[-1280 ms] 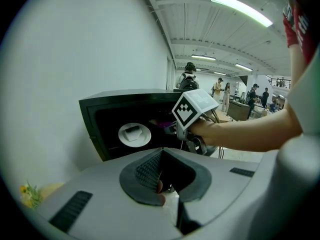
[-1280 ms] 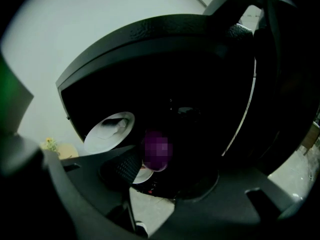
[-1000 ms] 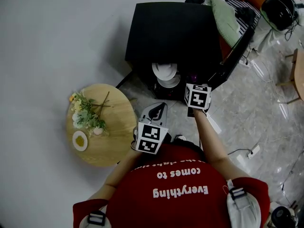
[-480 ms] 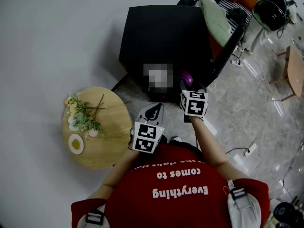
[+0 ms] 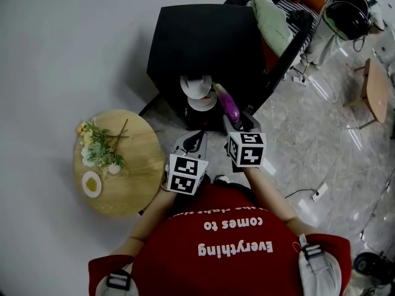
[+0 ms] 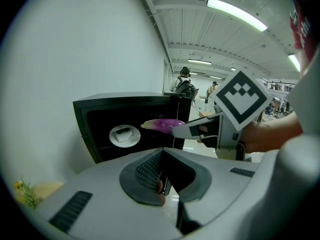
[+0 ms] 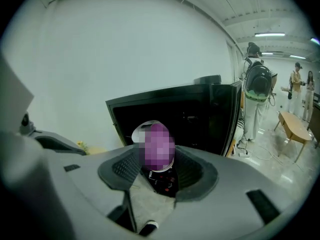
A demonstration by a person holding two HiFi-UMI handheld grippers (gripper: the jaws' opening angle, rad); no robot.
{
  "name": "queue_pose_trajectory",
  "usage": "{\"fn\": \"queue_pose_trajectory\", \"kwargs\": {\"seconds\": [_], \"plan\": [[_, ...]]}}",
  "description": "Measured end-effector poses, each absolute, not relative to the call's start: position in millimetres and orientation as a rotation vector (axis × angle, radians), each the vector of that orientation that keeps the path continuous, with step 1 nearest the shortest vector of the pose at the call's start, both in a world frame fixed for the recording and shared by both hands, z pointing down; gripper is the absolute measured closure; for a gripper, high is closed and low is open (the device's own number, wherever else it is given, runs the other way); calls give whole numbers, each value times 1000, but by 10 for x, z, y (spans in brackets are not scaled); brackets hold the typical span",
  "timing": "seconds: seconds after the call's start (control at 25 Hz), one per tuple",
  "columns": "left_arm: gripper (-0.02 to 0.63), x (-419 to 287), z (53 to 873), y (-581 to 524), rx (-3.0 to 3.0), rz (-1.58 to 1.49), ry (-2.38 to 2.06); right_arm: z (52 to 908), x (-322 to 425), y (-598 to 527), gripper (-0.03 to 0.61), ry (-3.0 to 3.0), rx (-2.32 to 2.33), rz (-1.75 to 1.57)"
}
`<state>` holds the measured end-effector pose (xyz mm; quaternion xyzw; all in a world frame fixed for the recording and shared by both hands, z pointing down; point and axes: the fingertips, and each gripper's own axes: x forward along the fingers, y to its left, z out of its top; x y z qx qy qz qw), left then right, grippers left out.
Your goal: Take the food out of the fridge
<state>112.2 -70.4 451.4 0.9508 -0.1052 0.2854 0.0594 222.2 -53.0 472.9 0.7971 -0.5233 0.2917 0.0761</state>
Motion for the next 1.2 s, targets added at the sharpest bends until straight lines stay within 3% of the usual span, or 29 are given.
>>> {"fn": "queue_pose_trajectory", "kwargs": {"seconds": [0.64,1.2], "plan": [[607,956,4524,-593,2846,807,-406,4668,1604,-390,374,-1827,2233,860],[607,179,4524,-920,2702,764,-815,4656,848,-855,374,-2117,1919,807]]}}
